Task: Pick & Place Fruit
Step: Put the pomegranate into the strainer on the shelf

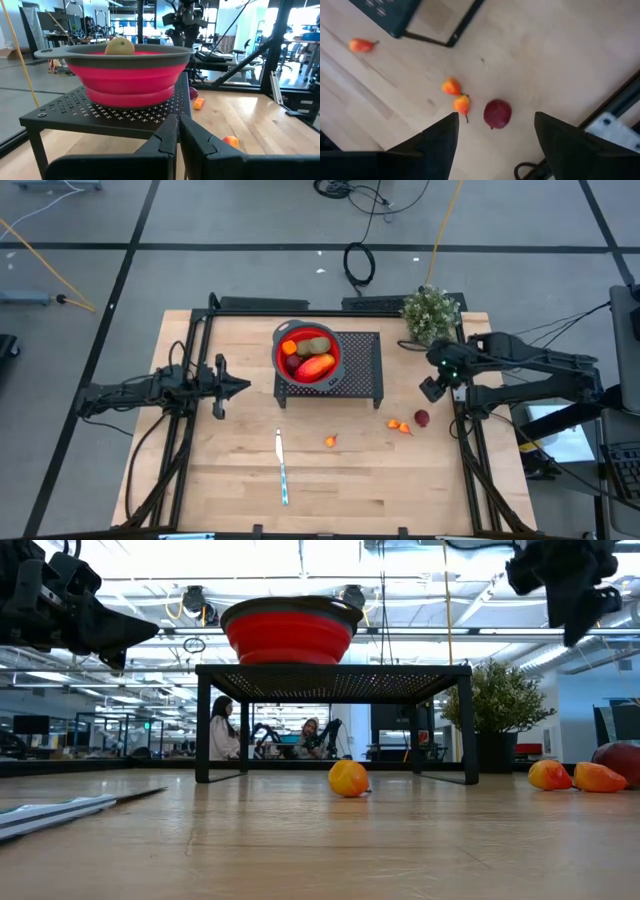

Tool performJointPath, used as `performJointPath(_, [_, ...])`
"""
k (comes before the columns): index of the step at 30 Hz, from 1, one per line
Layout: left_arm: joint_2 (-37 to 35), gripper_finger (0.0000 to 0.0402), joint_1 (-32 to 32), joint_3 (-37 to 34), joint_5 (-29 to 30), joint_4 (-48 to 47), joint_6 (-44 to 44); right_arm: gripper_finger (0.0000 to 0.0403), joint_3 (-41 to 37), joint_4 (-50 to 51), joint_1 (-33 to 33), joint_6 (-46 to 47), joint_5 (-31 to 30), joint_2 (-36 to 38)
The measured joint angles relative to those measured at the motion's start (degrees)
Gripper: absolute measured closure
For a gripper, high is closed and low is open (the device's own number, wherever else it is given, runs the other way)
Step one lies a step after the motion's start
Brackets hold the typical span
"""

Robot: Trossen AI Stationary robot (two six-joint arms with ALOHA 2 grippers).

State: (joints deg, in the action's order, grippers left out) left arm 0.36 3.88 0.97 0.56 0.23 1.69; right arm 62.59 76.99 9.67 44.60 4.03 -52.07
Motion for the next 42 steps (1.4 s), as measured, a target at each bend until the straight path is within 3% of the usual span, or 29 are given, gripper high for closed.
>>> performJointPath(11, [0.02, 0.038, 0.0, 0.0, 0.0, 0.0, 0.0, 0.0151, -9.62, -2.97, -0.02, 5.58, 8.37, 0.07])
performJointPath(27, [0.0, 0.038, 0.0, 0.0, 0.0, 0.02, 0.01, 0.0151, -19.21, -12.45, -0.02, 7.47, 8.24, 0.11])
performJointPath(42, [0.0, 0.038, 0.0, -0.02, 0.0, 0.02, 0.02, 0.0151, -20.13, -12.74, -0.5, 11.52, 8.49, 0.09])
